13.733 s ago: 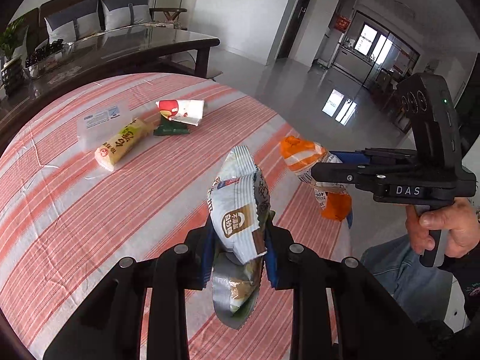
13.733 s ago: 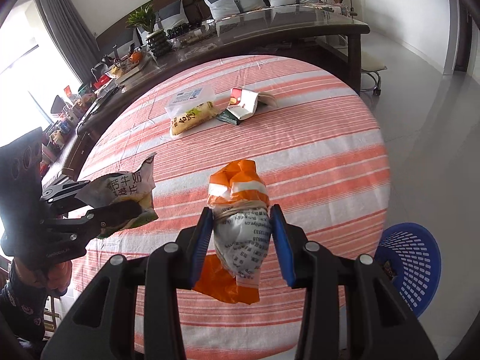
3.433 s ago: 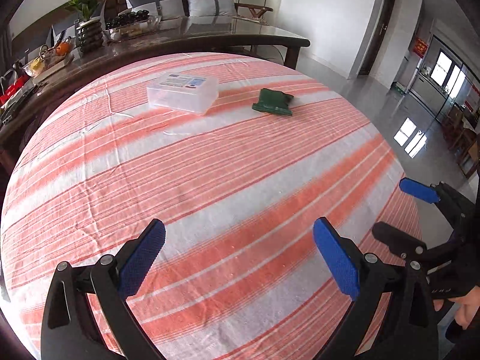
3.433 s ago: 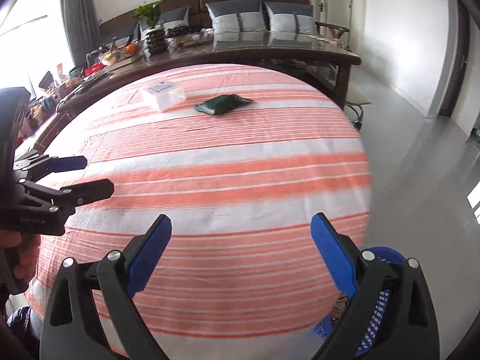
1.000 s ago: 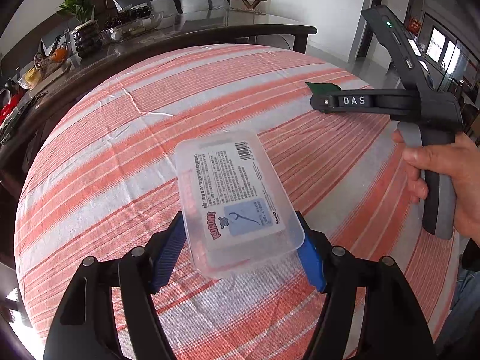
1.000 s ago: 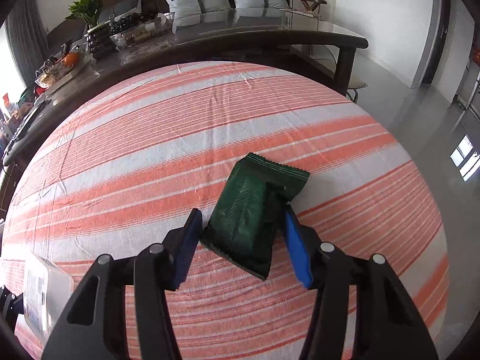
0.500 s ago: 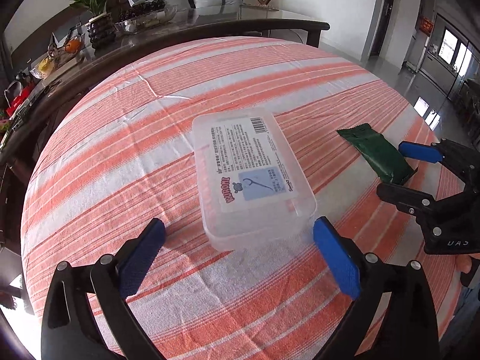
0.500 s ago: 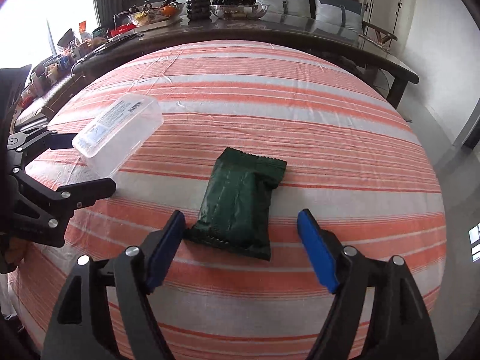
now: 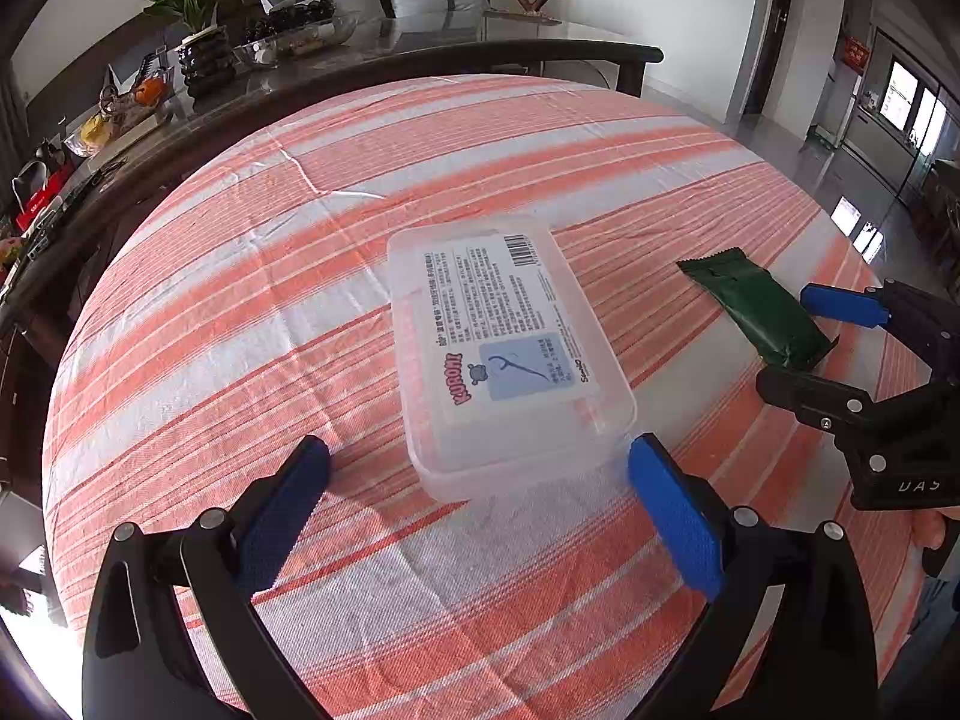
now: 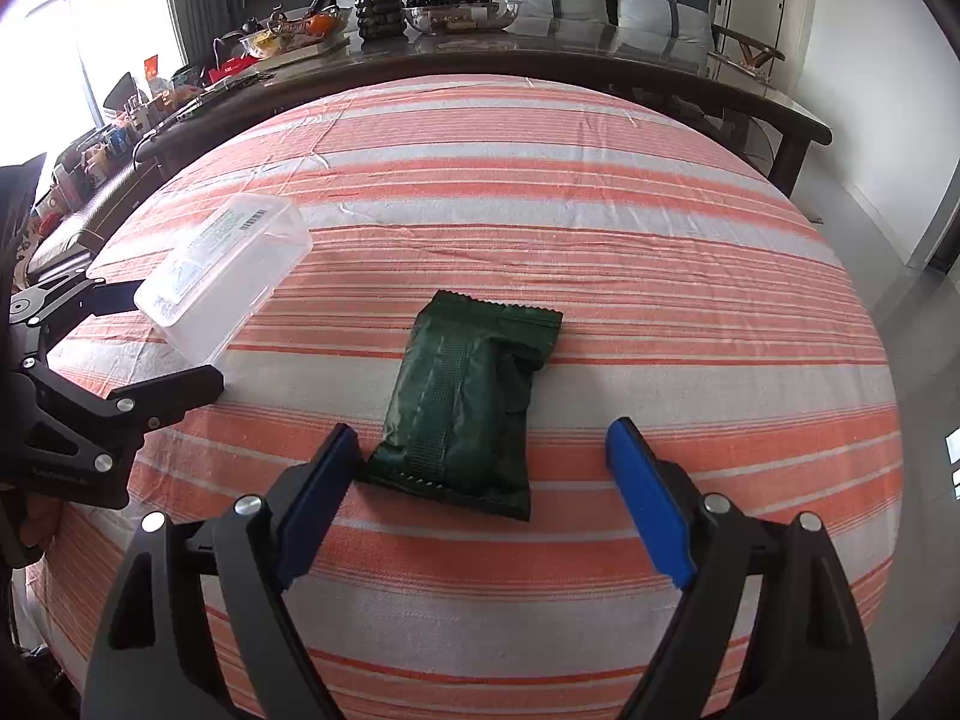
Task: Collect trash
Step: 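Grasp the clear plastic box with the left tool while the right tool grasps the green packet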
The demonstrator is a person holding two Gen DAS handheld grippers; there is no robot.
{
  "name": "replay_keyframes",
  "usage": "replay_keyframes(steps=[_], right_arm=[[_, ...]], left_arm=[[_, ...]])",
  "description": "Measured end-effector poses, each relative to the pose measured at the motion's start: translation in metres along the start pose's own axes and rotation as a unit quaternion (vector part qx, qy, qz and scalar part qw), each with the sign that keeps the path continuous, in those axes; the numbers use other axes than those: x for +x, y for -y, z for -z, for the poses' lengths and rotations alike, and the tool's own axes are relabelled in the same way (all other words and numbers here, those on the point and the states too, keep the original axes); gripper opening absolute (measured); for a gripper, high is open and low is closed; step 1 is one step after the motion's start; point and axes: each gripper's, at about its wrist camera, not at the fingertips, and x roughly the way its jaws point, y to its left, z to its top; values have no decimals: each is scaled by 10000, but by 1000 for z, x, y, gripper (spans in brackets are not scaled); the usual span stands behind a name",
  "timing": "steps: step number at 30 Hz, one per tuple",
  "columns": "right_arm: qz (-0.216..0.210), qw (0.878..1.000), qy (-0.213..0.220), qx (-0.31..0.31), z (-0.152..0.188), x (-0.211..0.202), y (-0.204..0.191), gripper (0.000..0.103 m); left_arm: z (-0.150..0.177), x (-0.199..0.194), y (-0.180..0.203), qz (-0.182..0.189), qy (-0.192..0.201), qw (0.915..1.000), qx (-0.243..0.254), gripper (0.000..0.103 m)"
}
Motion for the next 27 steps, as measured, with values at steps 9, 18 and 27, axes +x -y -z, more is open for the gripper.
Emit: replay_keyframes(steps=[9, 18, 27], right_arm=[[-304, 9981, -276, 449, -7, -7, 9, 81], [-12, 9952, -947, 262, -42, 12, -1, 39], [-129, 9954, -293, 905, 9, -70, 71, 38]], left_arm=[[0, -14, -21, 923, 31, 9953, -294, 98], [-41, 5, -12, 622, -240, 9978, 23, 75], [-47, -29, 49, 1385, 94, 9894, 425, 65]])
